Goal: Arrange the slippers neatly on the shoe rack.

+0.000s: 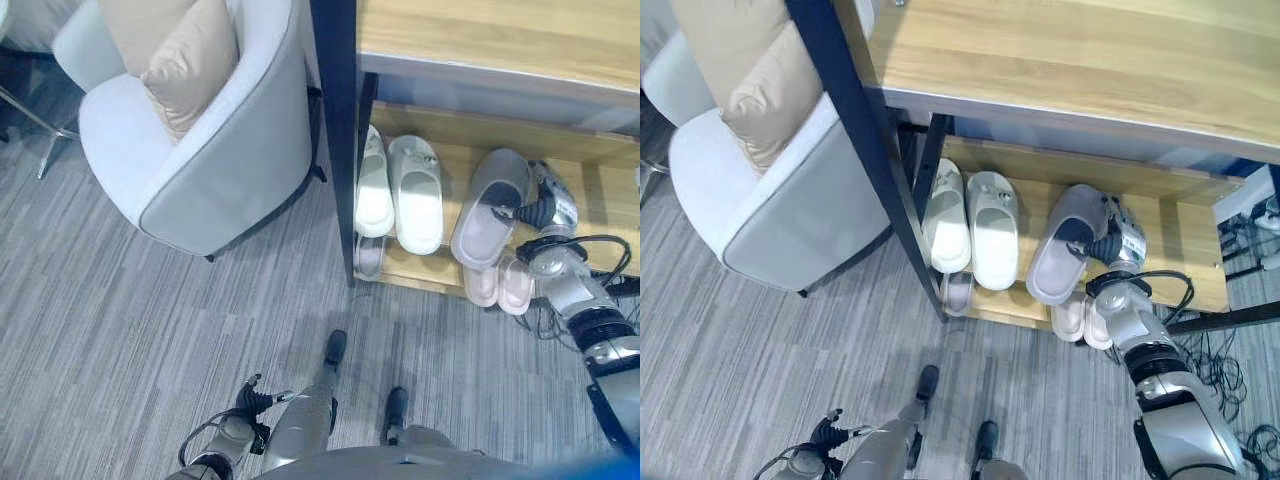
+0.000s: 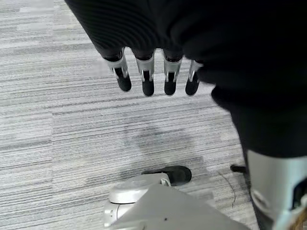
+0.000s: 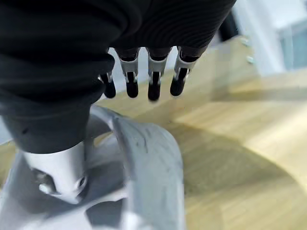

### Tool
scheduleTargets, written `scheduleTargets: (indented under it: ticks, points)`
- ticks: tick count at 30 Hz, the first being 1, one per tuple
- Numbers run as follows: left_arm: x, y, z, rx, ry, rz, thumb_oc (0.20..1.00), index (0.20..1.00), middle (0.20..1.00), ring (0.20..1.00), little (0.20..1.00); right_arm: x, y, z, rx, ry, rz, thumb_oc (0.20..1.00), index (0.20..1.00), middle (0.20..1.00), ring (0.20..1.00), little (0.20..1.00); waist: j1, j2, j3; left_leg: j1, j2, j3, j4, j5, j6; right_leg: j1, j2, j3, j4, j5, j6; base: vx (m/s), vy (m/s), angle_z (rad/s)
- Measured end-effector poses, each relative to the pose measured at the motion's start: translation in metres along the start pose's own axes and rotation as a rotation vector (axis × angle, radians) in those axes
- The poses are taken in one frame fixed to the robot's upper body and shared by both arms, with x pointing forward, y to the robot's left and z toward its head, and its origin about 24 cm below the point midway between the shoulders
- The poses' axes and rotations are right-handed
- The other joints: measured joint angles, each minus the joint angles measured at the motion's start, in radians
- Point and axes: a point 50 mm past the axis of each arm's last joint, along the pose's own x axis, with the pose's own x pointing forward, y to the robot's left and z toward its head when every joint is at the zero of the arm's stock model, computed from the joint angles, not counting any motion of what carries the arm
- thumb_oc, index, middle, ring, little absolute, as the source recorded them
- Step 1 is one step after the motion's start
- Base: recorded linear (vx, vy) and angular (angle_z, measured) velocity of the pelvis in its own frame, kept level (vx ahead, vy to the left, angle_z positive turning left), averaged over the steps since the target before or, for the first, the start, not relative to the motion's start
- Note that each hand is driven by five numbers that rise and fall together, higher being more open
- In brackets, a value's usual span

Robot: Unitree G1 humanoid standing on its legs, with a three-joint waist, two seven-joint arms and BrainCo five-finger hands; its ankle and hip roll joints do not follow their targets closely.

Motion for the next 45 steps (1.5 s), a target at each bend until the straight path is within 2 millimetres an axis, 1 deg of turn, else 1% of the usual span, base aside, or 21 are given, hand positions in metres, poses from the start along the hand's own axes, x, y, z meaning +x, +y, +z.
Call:
scheduleTargets:
  ticks: [1, 2, 5, 6, 10, 14, 18, 19, 24, 31, 32, 33, 34, 35, 36, 37, 38, 40, 41, 42, 45]
  points:
    - [0.001, 0.000, 0.002, 0.005, -0.006, 0.000, 1.000, 1.000, 1.000, 1.000, 1.000, 0.007, -0.005, 0.000, -0.024, 0.028, -0.012, 0.200, 0.200, 0.200, 0.200, 0.200, 0.002, -0.002, -0.002, 0.014, -0.006, -0.001, 0.000, 0.000, 0.000, 0.015, -0.008, -0.001, -0.001, -0.003, 0.004, -0.03, 0.015, 0.06]
    - [0.001, 0.000, 0.006, 0.018, -0.030, 0.007, 1.000, 1.000, 1.000, 1.000, 1.000, 0.015, -0.017, 0.015, -0.024, -0.027, -0.059, 0.200, 0.200, 0.200, 0.200, 0.200, 0.006, -0.005, 0.002, 0.017, -0.008, -0.002, -0.001, 0.000, 0.000, 0.018, -0.013, -0.001, -0.005, -0.005, 0.007, -0.04, 0.020, 0.10]
    - [0.001, -0.003, 0.008, 0.026, -0.036, 0.003, 1.000, 1.000, 1.000, 1.000, 1.000, 0.012, -0.012, 0.022, -0.060, -0.055, -0.078, 0.200, 0.200, 0.200, 0.200, 0.200, 0.025, -0.010, 0.011, 0.021, -0.004, -0.010, -0.001, 0.000, -0.001, 0.020, -0.007, -0.008, -0.005, -0.005, 0.007, -0.02, 0.018, 0.05]
    - [0.001, -0.002, 0.009, 0.027, -0.037, 0.004, 1.000, 1.000, 1.000, 1.000, 1.000, 0.011, -0.011, 0.020, -0.078, -0.058, -0.085, 1.000, 1.000, 1.000, 1.000, 1.000, 0.021, -0.012, 0.013, 0.021, -0.005, -0.013, -0.001, 0.001, -0.001, 0.020, -0.008, -0.009, -0.005, -0.004, 0.007, -0.02, 0.015, 0.04]
    - [0.002, -0.002, 0.013, 0.020, -0.053, 0.007, 1.000, 1.000, 1.000, 1.000, 1.000, -0.003, -0.002, 0.005, -0.076, -0.029, -0.056, 1.000, 1.000, 1.000, 1.000, 1.000, 0.022, -0.013, 0.025, 0.021, -0.009, -0.015, -0.002, 0.001, 0.000, 0.025, -0.010, -0.009, -0.001, -0.004, 0.006, 0.00, 0.003, 0.01]
    - [0.001, -0.001, 0.012, 0.021, -0.048, 0.008, 1.000, 1.000, 1.000, 1.000, 1.000, -0.003, -0.002, 0.004, -0.072, -0.028, -0.061, 1.000, 1.000, 1.000, 1.000, 1.000, 0.002, -0.014, 0.026, 0.024, -0.006, -0.014, -0.002, 0.002, 0.000, 0.027, -0.008, -0.009, -0.002, -0.003, 0.006, 0.00, 0.000, 0.00]
    - [0.001, -0.001, 0.011, 0.022, -0.046, 0.008, 1.000, 1.000, 1.000, 1.000, 1.000, -0.004, -0.001, 0.003, -0.077, -0.025, -0.055, 1.000, 1.000, 1.000, 1.000, 1.000, 0.002, -0.017, 0.027, 0.026, -0.007, -0.015, -0.002, 0.002, 0.000, 0.029, -0.008, -0.010, -0.001, -0.003, 0.006, 0.00, 0.000, 0.00]
    - [0.001, 0.000, 0.010, 0.023, -0.044, 0.011, 1.000, 1.000, 1.000, 1.000, 1.000, -0.003, 0.000, 0.003, -0.084, -0.023, -0.050, 0.200, 0.200, 0.200, 0.200, 0.200, 0.002, -0.020, 0.029, 0.025, -0.007, -0.016, -0.002, 0.002, 0.000, 0.029, -0.008, -0.010, -0.001, -0.003, 0.006, 0.00, 0.000, 0.00]
    - [0.002, 0.003, 0.010, 0.025, -0.044, 0.018, 1.000, 1.000, 1.000, 1.000, 1.000, 0.004, -0.001, 0.014, -0.116, -0.060, -0.038, 0.200, 0.200, 0.200, 0.200, 0.200, 0.005, -0.032, 0.036, 0.020, -0.007, -0.017, -0.002, 0.002, 0.000, 0.025, -0.008, -0.012, -0.001, -0.003, 0.006, 0.00, 0.002, 0.02]
    - [0.003, 0.005, 0.013, 0.025, -0.052, 0.025, 1.000, 1.000, 1.000, 1.000, 1.000, -0.001, 0.000, 0.006, -0.183, -0.057, -0.059, 0.200, 0.200, 0.200, 0.200, 0.200, 0.021, -0.043, 0.041, 0.020, -0.007, -0.020, -0.002, 0.003, -0.001, 0.026, -0.007, -0.018, -0.001, -0.004, 0.006, 0.00, 0.001, 0.00]
    - [0.004, 0.006, 0.017, 0.018, -0.062, 0.028, 1.000, 1.000, 1.000, 1.000, 1.000, -0.008, -0.003, 0.005, -0.161, -0.068, -0.077, 0.200, 0.200, 0.200, 0.200, 0.200, 0.021, -0.044, 0.041, 0.022, -0.007, -0.018, -0.002, 0.003, -0.001, 0.025, -0.008, -0.017, -0.001, -0.004, 0.006, 0.00, 0.000, 0.00]
    - [0.004, 0.009, 0.017, -0.014, -0.055, 0.047, 1.000, 1.000, 1.000, 1.000, 1.000, -0.025, -0.007, 0.011, -0.104, -0.138, -0.113, 0.200, 0.200, 0.200, 0.200, 0.200, 0.017, -0.044, 0.041, 0.029, -0.008, -0.017, -0.002, 0.003, -0.001, 0.028, -0.010, -0.017, -0.001, -0.004, 0.006, 0.01, -0.010, -0.06]
    - [0.004, 0.011, 0.015, -0.023, -0.050, 0.061, 1.000, 1.000, 1.000, 1.000, 1.000, -0.031, -0.007, 0.016, -0.096, -0.182, -0.120, 0.200, 0.200, 0.200, 0.200, 0.200, 0.010, -0.043, 0.041, 0.037, -0.010, -0.015, -0.002, 0.003, -0.001, 0.041, -0.011, -0.015, -0.001, -0.004, 0.006, 0.04, -0.025, -0.09]
    - [0.005, 0.013, 0.018, -0.022, -0.058, 0.068, 1.000, 1.000, 1.000, 1.000, 1.000, -0.033, -0.006, 0.014, -0.107, -0.179, -0.114, 0.200, 0.200, 0.200, 0.200, 0.200, -0.011, -0.043, 0.041, 0.046, -0.008, -0.013, -0.002, 0.003, -0.001, 0.049, -0.011, -0.010, -0.001, -0.004, 0.007, 0.05, -0.033, -0.03]
    - [0.006, 0.016, 0.023, -0.039, -0.076, 0.080, 1.000, 1.000, 1.000, 1.000, 1.000, -0.044, -0.009, 0.002, -0.100, -0.155, -0.115, 0.200, 0.200, 0.200, 0.200, 0.200, -0.013, -0.043, 0.041, 0.053, -0.007, -0.011, -0.002, 0.002, -0.002, 0.058, -0.010, -0.010, -0.001, -0.005, 0.007, 0.05, -0.032, 0.05]
    - [0.006, 0.018, 0.025, -0.065, -0.083, 0.094, 1.000, 1.000, 1.000, 1.000, 1.000, -0.057, -0.017, -0.002, -0.066, -0.161, -0.145, 0.200, 0.200, 0.200, 0.200, 0.200, -0.012, -0.043, 0.040, 0.061, -0.007, -0.011, -0.002, -0.002, -0.005, 0.061, -0.010, -0.010, -0.001, -0.006, 0.006, 0.05, -0.020, -0.11]
    - [0.005, 0.019, 0.019, -0.077, -0.065, 0.101, 1.000, 1.000, 1.000, 1.000, 1.000, -0.073, -0.018, -0.008, -0.056, -0.173, -0.143, 0.200, 0.200, 0.200, 0.200, 0.200, -0.021, -0.046, 0.039, 0.087, -0.005, 0.005, -0.002, -0.009, -0.005, 0.080, -0.014, 0.004, -0.005, -0.006, 0.006, 0.06, -0.014, -0.32]
    - [0.001, 0.016, 0.004, -0.071, -0.022, 0.095, 1.000, 1.000, 1.000, 1.000, 1.000, -0.085, -0.008, -0.028, -0.096, -0.123, -0.085, 0.200, 0.200, 0.200, 0.200, 0.200, -0.075, -0.040, 0.014, 0.110, -0.001, 0.012, -0.003, -0.025, -0.015, 0.103, -0.014, 0.013, -0.005, -0.005, 0.005, 0.05, -0.032, -0.28]
    - [0.000, 0.015, 0.001, -0.069, -0.013, 0.092, 1.000, 1.000, 1.000, 1.000, 1.000, -0.095, -0.004, -0.037, -0.108, -0.094, -0.051, 0.200, 0.200, 0.200, 0.200, 0.200, -0.086, -0.038, -0.004, 0.112, 0.003, 0.016, -0.003, -0.026, -0.014, 0.102, -0.011, 0.020, -0.005, -0.004, 0.003, 0.05, -0.071, -0.20]
    - [-0.003, 0.010, -0.009, -0.070, 0.009, 0.082, 1.000, 1.000, 1.000, 1.000, 1.000, -0.115, 0.005, -0.048, -0.103, -0.061, 0.009, 0.200, 0.200, 0.200, 0.200, 0.200, -0.088, -0.037, -0.037, 0.130, 0.007, 0.033, -0.003, -0.033, -0.011, 0.113, -0.013, 0.035, -0.006, -0.006, 0.003, 0.05, -0.050, -0.29]
    - [-0.009, 0.000, -0.025, -0.080, 0.055, 0.059, 1.000, 1.000, 1.000, 1.000, 1.000, -0.138, 0.022, -0.054, -0.082, -0.046, 0.124, 0.200, 0.200, 0.200, 0.200, 0.200, -0.108, -0.025, -0.079, 0.176, 0.007, 0.043, -0.007, -0.048, -0.010, 0.148, -0.016, 0.049, -0.006, -0.016, 0.001, 0.04, -0.050, -0.18]
